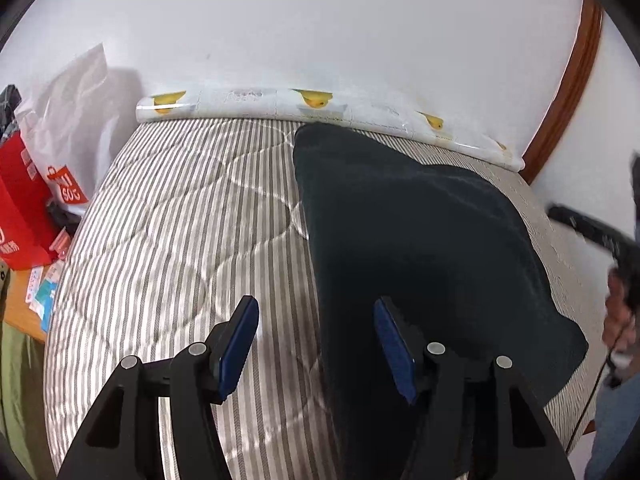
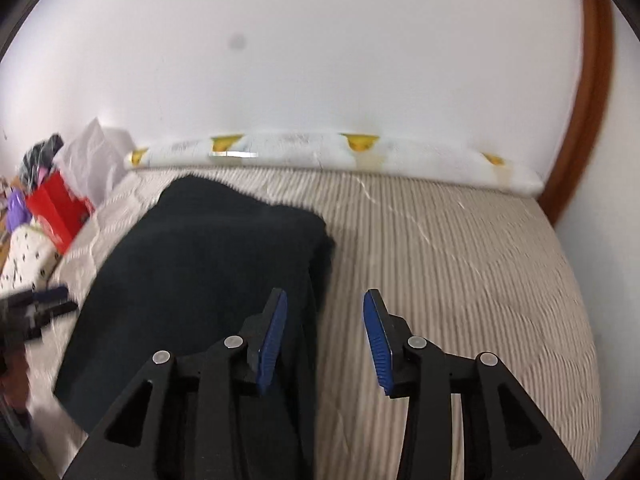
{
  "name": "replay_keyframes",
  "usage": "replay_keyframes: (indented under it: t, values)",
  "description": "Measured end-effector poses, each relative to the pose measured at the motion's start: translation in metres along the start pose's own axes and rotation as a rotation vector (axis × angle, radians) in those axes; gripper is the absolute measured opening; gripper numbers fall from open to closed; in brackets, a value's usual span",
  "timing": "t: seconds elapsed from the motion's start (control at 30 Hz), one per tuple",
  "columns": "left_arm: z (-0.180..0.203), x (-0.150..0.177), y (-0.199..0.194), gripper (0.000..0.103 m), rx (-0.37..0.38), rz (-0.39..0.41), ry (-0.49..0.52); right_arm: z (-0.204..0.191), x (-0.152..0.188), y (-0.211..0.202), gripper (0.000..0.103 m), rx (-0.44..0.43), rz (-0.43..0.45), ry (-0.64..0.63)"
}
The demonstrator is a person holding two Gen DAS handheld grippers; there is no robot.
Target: Fold small clothes
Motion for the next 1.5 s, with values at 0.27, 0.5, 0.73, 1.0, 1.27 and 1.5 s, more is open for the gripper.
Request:
replay_keyframes:
  t: [0.27, 0.5, 0.73, 1.0, 1.27, 1.5]
  values:
    - [0.007, -0.012, 0.018, 0.058, 0.055, -0.011, 0.039, -0.014, -0.024, 0.075, 0.041, -0.08, -0.158, 0.112]
    - [0.02, -0.005, 0.033, 0.058, 0.1, -0.04, 0.072, -0.027, -0.032, 0.095, 0.01, -0.112, -0.08, 0.064]
    - [0.022, 0.006, 0.028, 0.058, 0.115, -0.043, 0.05, -0.017, -0.031, 0.1, 0.011, -0.078, -0.082, 0.111]
    - [0.025, 0.026, 0.007, 0.059, 0.1, -0.041, 0.056, 0.019, 0.013, 0.017, 0.031, -0.048, -0.059, 0.098]
    - [0.029, 0.046, -0.012, 0.059, 0.076, -0.037, 0.036, 0.005, 0.097, -0.04, 0.031, -0.099, -0.055, 0.026]
    - [0.028, 0.059, -0.022, 0.06, 0.05, -0.039, 0.007, 0.0, 0.12, -0.032, 0.014, -0.152, -0.106, 0.068]
Point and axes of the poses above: each gripper's, at about its wrist camera, not at the fingertips, and y roughly the way its jaws point, z to its right, x to its underside, the point moved 9 cm from there along y, roughly the way its jaws point, and after that the axes turned 13 degrees about x, right-handed, at the moved point
